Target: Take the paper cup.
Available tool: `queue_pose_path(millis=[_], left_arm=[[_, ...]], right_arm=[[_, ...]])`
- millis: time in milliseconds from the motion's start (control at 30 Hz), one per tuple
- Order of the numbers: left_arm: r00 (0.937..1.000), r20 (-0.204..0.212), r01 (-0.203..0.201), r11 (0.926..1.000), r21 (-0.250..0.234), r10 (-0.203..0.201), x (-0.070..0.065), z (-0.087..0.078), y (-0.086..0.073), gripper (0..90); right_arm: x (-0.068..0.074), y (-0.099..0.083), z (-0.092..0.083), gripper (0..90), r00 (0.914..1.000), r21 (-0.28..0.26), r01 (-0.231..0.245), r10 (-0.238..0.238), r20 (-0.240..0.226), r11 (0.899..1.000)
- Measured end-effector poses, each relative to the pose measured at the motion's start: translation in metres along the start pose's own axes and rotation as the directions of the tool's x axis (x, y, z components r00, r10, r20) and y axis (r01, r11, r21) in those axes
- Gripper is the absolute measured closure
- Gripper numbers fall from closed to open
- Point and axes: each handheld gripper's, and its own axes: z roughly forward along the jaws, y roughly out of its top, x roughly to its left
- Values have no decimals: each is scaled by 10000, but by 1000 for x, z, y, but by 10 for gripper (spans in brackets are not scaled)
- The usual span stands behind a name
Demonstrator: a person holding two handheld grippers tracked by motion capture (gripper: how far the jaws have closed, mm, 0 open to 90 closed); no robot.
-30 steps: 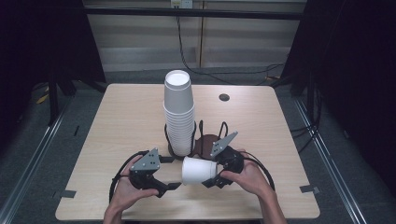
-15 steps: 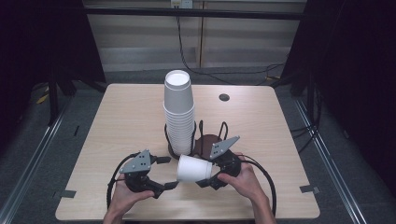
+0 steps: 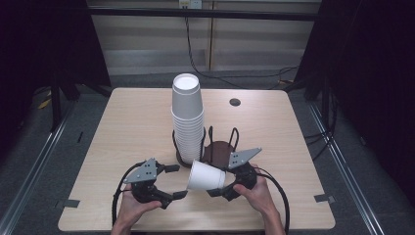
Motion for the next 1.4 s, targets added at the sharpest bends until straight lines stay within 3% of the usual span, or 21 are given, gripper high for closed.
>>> queue_pose_path(millis=[467, 633, 800, 1233, 1400], left_arm=[[9999, 109, 60, 9991, -419, -56, -1, 0, -4, 156], [9994, 153, 328, 9963, -800, -317, 2, -1, -5, 156], [9989, 300, 385, 9938, -1044, -356, 4, 1, -4, 156], [9991, 350, 287, 9958, -866, -258, 3, 7, -3, 124], [9995, 59, 321, 9959, -848, -317, 4, 10, -1, 2]], right_arm=[[3, -10, 7, 232, 9990, -1106, 137, -184, -411, 9938], [4, -10, 7, 233, 9989, -1401, 245, -298, -360, 9898], [7, -9, 7, 233, 9983, -1453, 370, -430, -387, 9887], [10, -8, 11, 235, 9964, -1467, 516, -608, -590, 9878], [11, -6, 11, 236, 9955, -1457, 612, -709, -624, 9874]])
